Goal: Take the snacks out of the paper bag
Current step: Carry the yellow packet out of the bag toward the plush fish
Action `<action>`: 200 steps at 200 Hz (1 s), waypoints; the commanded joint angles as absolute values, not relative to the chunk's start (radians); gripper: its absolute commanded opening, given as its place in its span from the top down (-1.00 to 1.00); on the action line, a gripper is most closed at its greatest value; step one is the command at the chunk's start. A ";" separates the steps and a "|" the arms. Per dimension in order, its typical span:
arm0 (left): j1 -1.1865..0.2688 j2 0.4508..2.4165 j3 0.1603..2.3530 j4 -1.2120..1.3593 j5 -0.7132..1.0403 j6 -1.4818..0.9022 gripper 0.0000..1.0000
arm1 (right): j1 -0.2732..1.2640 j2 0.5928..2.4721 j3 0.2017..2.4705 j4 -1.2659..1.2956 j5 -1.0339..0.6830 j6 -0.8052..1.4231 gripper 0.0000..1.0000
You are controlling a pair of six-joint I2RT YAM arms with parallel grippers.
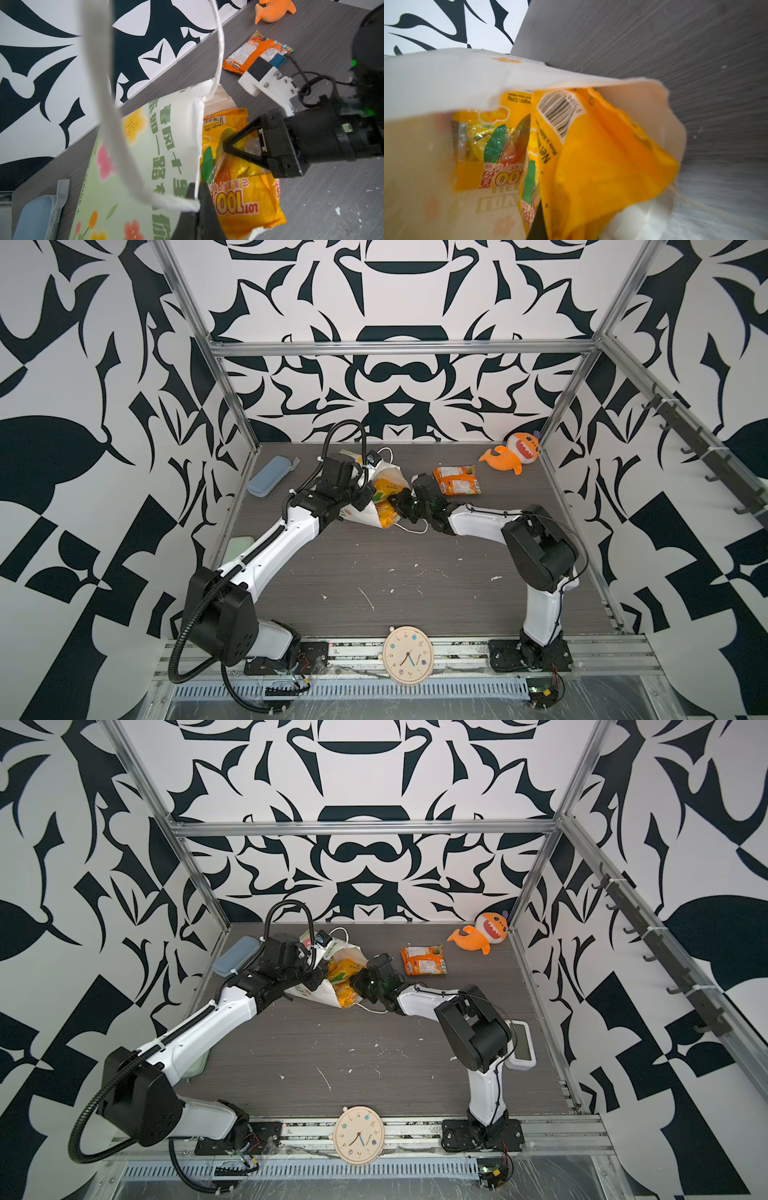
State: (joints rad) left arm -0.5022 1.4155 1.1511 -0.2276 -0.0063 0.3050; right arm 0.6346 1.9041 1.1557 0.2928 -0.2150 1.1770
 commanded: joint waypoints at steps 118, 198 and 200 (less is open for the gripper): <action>-0.503 1.395 1.150 -0.141 0.011 0.291 1.00 | 0.469 1.247 0.989 -0.110 -0.250 0.967 0.89; -0.503 1.393 1.163 -0.144 0.022 0.288 1.00 | 0.000 1.193 0.895 -0.010 -0.288 0.993 0.90; -0.503 1.392 1.163 -0.145 0.020 0.288 1.00 | -0.010 1.199 0.890 0.009 -0.290 1.006 0.90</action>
